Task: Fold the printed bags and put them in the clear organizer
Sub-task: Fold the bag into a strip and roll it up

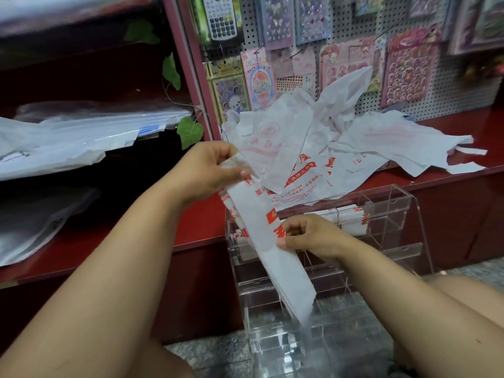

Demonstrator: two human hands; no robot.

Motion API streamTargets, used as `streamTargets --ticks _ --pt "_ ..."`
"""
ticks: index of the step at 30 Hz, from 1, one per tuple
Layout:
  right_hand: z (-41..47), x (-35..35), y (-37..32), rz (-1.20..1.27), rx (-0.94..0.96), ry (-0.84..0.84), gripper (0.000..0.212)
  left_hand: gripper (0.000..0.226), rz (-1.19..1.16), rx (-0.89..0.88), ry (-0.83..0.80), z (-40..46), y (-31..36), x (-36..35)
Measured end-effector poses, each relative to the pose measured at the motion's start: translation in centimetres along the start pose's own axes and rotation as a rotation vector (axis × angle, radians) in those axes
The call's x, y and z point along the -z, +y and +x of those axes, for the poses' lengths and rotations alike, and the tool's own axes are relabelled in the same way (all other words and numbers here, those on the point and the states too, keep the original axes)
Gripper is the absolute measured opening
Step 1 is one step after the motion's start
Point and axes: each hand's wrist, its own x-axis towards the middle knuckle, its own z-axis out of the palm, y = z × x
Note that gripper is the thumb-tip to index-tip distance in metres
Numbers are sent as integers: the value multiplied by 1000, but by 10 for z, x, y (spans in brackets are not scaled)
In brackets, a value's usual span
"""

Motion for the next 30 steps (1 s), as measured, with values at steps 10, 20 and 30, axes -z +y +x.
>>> streamTargets --ticks 10,20,30 --pt "-2 -1 -9 201 22 197 11 51 -873 294 31 -10 -15 -64" --pt "-5 -5 -8 -223 -53 23 17 26 -778 204 288 4 -4 -66" --pt "-1 -5 -14 107 62 370 10 18 -905 168 71 -7 -15 -77"
